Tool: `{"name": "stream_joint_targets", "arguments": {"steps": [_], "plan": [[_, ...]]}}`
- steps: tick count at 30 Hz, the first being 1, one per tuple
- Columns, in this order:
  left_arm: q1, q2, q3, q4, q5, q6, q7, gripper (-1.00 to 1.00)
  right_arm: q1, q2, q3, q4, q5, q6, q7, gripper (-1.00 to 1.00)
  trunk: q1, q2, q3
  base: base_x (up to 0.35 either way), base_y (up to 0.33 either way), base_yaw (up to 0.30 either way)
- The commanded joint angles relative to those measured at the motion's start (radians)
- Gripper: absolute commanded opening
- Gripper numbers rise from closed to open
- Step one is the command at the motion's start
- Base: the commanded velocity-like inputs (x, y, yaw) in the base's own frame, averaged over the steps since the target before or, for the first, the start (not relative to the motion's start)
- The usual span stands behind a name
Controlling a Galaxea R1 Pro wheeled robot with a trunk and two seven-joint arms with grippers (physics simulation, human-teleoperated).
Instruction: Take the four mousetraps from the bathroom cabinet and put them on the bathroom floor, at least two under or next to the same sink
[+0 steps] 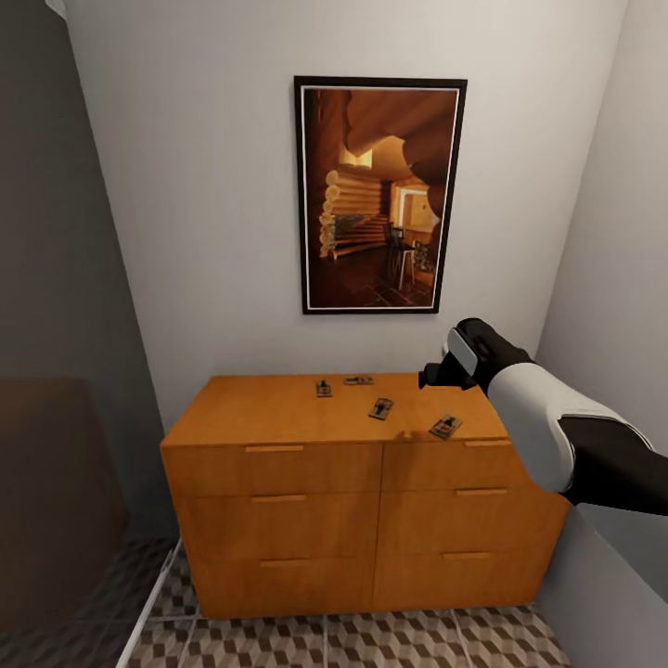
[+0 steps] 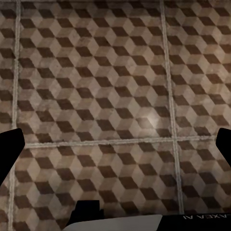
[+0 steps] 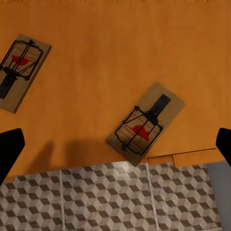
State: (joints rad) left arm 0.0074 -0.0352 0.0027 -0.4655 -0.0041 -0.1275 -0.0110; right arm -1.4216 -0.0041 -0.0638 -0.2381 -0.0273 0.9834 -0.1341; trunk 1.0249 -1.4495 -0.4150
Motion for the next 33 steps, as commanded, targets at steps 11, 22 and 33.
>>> {"name": "stream_joint_targets", "arguments": {"steps": [11, 22, 33], "plan": [[0.0, -0.001, -0.001, -0.001, -0.001, -0.001, -0.001, 1.0, 0.0, 0.0, -0.007, -0.001, -0.003, 0.003, -0.007, 1.0, 0.0, 0.0, -0.001, 0.139, -0.121, 0.0], [0.0, -0.004, -0.001, -0.001, -0.002, -0.001, -0.001, 1.0, 0.0, 0.0, -0.007, -0.001, -0.003, 0.003, -0.007, 1.0, 0.0, 0.0, -0.001, 0.022, -0.023, 0.0], [0.0, -0.009, -0.001, -0.001, -0.002, -0.001, -0.001, 1.0, 0.0, -0.001, -0.006, -0.001, -0.003, 0.003, -0.007, 1.0, 0.0, 0.0, -0.001, -0.037, -0.001, 0.0]]}}
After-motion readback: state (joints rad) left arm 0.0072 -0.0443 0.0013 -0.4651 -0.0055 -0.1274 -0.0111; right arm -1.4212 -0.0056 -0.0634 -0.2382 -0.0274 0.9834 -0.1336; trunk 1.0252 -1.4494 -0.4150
